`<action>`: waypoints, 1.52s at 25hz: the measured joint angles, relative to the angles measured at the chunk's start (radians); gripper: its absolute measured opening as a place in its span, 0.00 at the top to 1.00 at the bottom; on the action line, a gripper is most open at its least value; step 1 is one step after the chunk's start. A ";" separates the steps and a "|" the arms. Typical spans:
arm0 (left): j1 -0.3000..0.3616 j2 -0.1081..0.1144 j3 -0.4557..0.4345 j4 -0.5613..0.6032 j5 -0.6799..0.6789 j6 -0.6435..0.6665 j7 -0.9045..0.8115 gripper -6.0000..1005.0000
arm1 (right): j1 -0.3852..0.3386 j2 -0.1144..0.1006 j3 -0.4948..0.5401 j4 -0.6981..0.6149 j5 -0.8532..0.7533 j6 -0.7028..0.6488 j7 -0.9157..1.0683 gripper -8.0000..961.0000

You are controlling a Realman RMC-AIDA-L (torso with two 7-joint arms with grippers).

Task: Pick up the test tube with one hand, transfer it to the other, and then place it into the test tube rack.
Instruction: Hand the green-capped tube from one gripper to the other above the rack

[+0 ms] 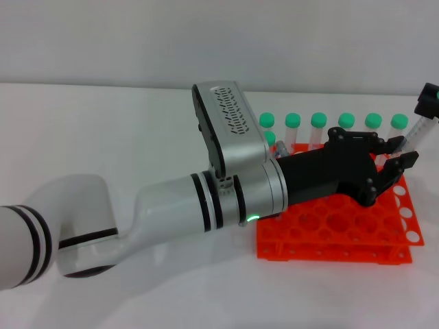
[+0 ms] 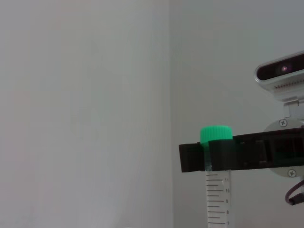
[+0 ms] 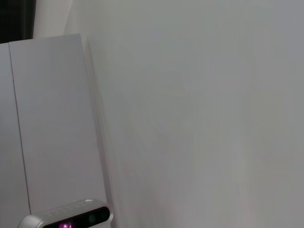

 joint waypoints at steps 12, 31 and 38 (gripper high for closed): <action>0.091 -0.007 -0.050 0.050 -0.008 -0.012 0.215 0.74 | -0.003 0.003 0.001 0.001 0.003 0.001 0.004 0.78; 0.335 -0.007 -0.196 0.081 -0.038 0.014 0.447 0.25 | 0.036 0.021 0.003 -0.006 0.012 -0.049 0.007 0.77; 0.543 -0.001 -0.291 0.071 -0.196 0.191 0.523 0.12 | 0.102 0.068 -0.079 -0.061 -0.042 -0.176 0.007 0.77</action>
